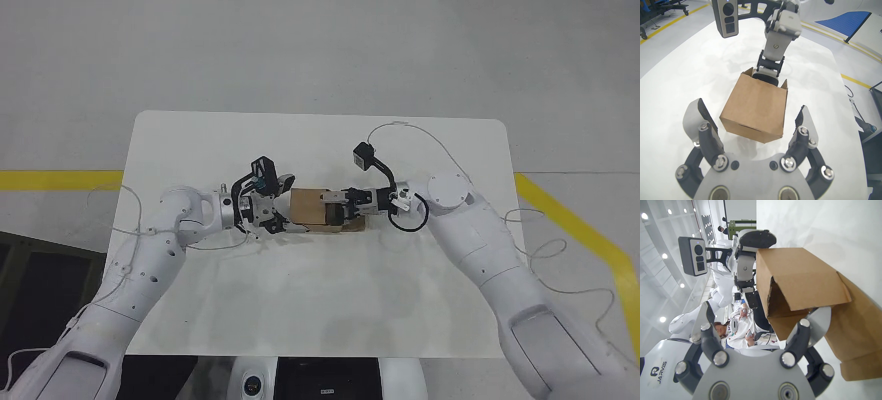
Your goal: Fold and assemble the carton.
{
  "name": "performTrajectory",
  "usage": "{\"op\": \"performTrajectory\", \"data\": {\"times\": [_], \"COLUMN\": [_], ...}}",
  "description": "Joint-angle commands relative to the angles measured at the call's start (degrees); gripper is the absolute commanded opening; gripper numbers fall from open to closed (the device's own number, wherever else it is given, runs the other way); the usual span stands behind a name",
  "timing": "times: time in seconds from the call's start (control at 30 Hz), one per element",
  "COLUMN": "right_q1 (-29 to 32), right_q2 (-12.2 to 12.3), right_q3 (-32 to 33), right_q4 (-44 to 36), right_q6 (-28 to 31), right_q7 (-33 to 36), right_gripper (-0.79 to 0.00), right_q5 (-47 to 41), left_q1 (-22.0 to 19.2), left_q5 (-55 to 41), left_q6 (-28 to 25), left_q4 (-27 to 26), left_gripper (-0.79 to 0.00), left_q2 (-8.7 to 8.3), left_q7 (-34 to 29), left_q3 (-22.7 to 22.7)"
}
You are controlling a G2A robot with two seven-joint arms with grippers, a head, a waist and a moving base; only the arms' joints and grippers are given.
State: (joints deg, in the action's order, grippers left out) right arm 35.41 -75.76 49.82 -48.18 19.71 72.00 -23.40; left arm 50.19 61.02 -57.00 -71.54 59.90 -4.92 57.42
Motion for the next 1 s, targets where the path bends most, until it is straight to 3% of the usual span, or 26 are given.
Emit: {"op": "performTrajectory", "data": {"times": [0.0, 0.13, 0.17, 0.2, 0.23, 0.3, 0.33, 0.37, 0.57, 0.87, 0.97], "right_q1": [0.7, 2.8, 3.6, 4.5, 5.4, 7.3, 8.4, 9.6, 15.9, 15.9, 17.4], "right_q2": [0.7, 2.6, 3.1, 3.6, 4.2, 5.3, 5.8, 6.2, 8.1, 8.1, 8.3], "right_q3": [1.4, 5.0, 6.0, 6.9, 8.0, 10.1, 11.0, 11.9, 15.9, 15.9, 15.1], "right_q4": [-1.6, -7.1, -8.9, -11.0, -12.9, -16.7, -18.7, -20.6, -29.5, -29.5, -30.3], "right_q6": [0.3, -0.1, -0.7, -1.4, -2.5, -4.7, -5.8, -6.8, -10.3, -10.3, -13.2], "right_q7": [0.1, -0.3, -0.4, -0.3, -0.2, 0.4, 0.6, 0.7, 0.0, 0.0, -1.7], "right_gripper": [0.000, -0.040, -0.108, -0.206, -0.379, -0.539, -0.686, -0.785, -0.785, -0.785, -0.785], "right_q5": [0.6, 3.1, 4.0, 5.0, 6.1, 8.1, 9.2, 10.0, 12.6, 12.6, 15.4], "left_q1": [-0.3, -0.9, -1.1, -1.2, -1.3, -1.5, -1.5, -1.6, -1.8, -2.6, -2.8], "left_q5": [0.6, 1.6, 1.8, 2.0, 2.1, 2.2, 2.4, 2.4, 2.5, 2.2, 2.7], "left_q6": [0.0, -0.4, -0.5, -0.5, -0.6, -0.8, -0.8, -0.9, -1.0, -1.0, -1.0], "left_q4": [1.0, 2.6, 2.8, 3.2, 3.6, 4.1, 4.3, 4.4, 4.7, 5.1, 5.0], "left_gripper": [0.000, 0.000, 0.000, 0.000, 0.000, 0.000, 0.000, 0.000, 0.000, 0.000, 0.000], "left_q2": [0.11, 0.31, 0.35, 0.38, 0.41, 0.51, 0.56, 0.63, 0.92, 1.13, 1.25], "left_q7": [0.5, 1.5, 1.8, 2.0, 2.2, 2.4, 2.5, 2.6, 2.7, 3.1, 3.5], "left_q3": [-0.2, -0.6, -0.6, -0.6, -0.7, -0.9, -1.0, -1.2, -1.8, -2.4, -3.0]}}
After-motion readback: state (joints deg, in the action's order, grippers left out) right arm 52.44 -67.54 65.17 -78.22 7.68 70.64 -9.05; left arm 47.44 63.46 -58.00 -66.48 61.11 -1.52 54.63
